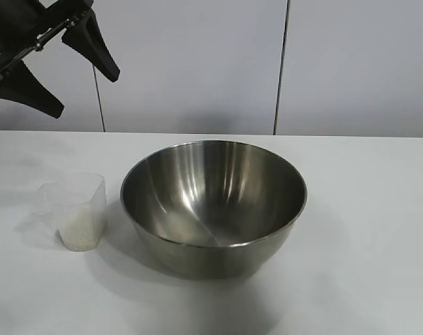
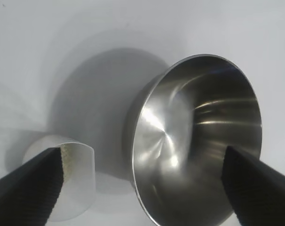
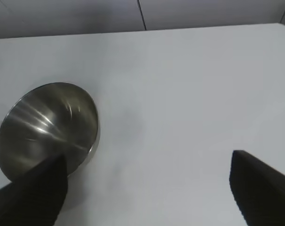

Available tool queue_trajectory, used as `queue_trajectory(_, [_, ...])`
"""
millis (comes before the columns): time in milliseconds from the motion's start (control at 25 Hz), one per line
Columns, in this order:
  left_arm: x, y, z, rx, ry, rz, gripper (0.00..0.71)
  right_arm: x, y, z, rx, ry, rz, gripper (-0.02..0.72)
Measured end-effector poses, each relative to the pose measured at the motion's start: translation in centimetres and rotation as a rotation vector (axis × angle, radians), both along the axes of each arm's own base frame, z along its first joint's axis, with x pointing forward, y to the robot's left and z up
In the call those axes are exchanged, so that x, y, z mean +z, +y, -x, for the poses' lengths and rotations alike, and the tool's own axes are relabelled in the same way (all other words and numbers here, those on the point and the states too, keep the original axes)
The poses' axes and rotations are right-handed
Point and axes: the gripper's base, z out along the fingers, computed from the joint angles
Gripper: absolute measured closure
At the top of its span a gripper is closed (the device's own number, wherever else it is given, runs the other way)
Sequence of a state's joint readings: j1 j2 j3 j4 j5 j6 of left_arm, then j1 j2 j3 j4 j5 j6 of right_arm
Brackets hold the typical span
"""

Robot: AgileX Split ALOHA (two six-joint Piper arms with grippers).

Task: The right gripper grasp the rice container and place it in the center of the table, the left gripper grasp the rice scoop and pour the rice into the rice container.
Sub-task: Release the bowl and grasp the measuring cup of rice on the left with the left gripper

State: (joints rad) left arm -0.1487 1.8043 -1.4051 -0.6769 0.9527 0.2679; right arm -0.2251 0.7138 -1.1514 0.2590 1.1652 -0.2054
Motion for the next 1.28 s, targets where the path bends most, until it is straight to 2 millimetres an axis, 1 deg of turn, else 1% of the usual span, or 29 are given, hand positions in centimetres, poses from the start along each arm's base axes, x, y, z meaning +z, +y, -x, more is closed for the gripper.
queue_trajectory(80, [0.0,0.0,0.0,0.000,0.000,0.000,0.053,-1.1,0.5,2.2,-0.011,-0.063,0.004,0.064])
queue_trajectory(320, [0.0,0.0,0.0,0.000,0.000,0.000,0.053,-5.0,1.3,6.3,-0.017,-0.163,-0.009,0.064])
queue_trajectory(400, [0.0,0.0,0.0,0.000,0.000,0.000,0.053,-6.7,1.4,7.8,-0.026,-0.199,0.009,0.064])
queue_trajectory(560, [0.0,0.0,0.0,0.000,0.000,0.000,0.053,-9.9,1.4,10.0,-0.053,-0.243,0.060,0.064])
queue_trajectory(680, [0.0,0.0,0.0,0.000,0.000,0.000,0.053,-11.7,1.2,11.3,-0.085,-0.285,0.117,0.064])
queue_trajectory(880, [0.0,0.0,0.0,0.000,0.000,0.000,0.053,-13.4,0.7,10.8,-0.109,-0.209,0.154,0.064])
queue_trajectory(1080, [0.0,0.0,-0.1,0.004,-0.005,0.000,0.053,-16.1,0.5,9.7,-0.103,-0.104,0.143,0.064])
queue_trajectory(1280, [0.0,0.0,-0.1,0.004,-0.005,0.000,0.053,-16.3,0.5,9.7,-0.102,-0.093,0.142,0.064])
